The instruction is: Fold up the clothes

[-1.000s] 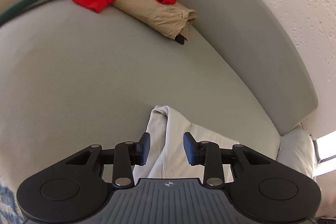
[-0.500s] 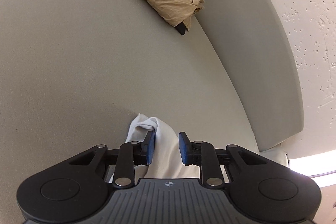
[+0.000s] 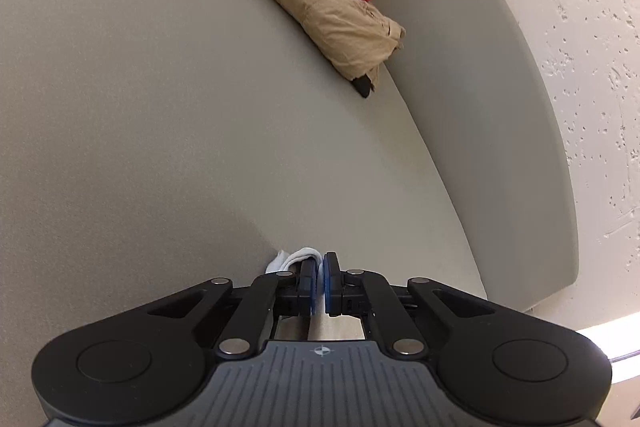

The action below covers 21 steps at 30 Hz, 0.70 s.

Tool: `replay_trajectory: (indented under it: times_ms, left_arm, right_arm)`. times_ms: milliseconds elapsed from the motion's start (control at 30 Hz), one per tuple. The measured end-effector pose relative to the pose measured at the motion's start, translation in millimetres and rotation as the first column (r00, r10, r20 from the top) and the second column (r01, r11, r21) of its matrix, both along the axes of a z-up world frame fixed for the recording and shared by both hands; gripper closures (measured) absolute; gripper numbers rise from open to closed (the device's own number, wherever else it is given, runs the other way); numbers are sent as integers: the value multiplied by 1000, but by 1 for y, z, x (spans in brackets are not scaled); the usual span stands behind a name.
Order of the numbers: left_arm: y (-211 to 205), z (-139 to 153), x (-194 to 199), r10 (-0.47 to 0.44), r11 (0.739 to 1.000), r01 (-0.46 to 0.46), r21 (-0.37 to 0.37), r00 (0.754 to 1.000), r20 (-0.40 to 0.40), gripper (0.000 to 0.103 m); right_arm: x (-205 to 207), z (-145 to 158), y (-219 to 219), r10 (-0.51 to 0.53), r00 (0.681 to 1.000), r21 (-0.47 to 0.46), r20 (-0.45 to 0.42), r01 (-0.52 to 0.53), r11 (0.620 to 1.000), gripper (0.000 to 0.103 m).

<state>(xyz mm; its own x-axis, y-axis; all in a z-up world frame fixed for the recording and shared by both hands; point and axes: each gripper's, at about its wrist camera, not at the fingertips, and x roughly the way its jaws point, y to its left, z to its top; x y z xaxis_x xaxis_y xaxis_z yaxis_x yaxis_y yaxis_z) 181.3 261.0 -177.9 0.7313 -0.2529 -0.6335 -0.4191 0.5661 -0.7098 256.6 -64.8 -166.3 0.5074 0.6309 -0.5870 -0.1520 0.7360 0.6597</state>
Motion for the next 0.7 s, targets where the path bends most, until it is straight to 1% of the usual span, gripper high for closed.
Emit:
replay_trajectory:
  times_ms: [67,133,167,200,233,267,300,367,400,467,533,567,600,633,700]
  left_arm:
    - [-2,-4,-2,14,1000,-14,3,1000,4,100]
    - [-4,-2,-3,15,1000,-15,5,1000,-3,97]
    - [-2,4,-7,12,1000,-12,20,1000,-9,92]
    - [0,12,-13,10,999,-9,41,1000,-14,92]
    - [3,20,-18,7,998,-6,62,1000,-20,92]
    - [6,28,-24,5,997,-3,82,1000,-26,92]
    - [9,36,-29,3,995,1,103,1000,-31,87]
    - [7,55,-56,-37,991,38,132,999,-13,86]
    - [6,65,-70,-59,988,58,146,998,-2,86]
    - [-9,80,-98,-129,976,124,182,992,17,86]
    - [-26,94,-126,-203,957,191,219,979,32,86]
    - [-38,96,-134,-242,940,226,257,970,31,86]
    - [-51,97,-140,-281,918,261,299,959,25,86]
    - [-64,97,-146,-304,891,280,357,953,11,86]
    - [-91,94,-158,-336,823,306,478,942,-24,86]
  right_arm:
    - [-2,-2,-2,-17,1000,-23,14,17,1000,98]
    - [-3,-8,-6,-27,1000,-40,-6,27,999,97]
    - [-4,-7,-8,-31,999,-45,-15,30,999,98]
    - [-5,-5,-10,-38,999,-52,-20,37,998,95]
    - [-9,0,-14,-46,999,-69,-18,45,997,89]
    - [-15,7,-20,-55,998,-96,-7,54,994,86]
    - [-21,14,-27,-63,998,-123,4,63,990,78]
    - [-35,28,-41,-74,997,-168,25,77,983,77]
    - [-45,35,-51,-74,997,-175,33,78,982,77]
    - [-69,50,-69,-76,996,-185,41,82,979,74]
    - [-95,66,-81,-70,996,-202,50,78,976,69]
    - [-109,74,-82,-59,997,-213,56,70,975,68]
    - [-122,81,-80,-41,997,-225,64,55,973,64]
    - [-135,88,-76,-14,997,-241,72,31,970,60]
    - [-155,97,-55,78,992,-283,102,-46,958,60]
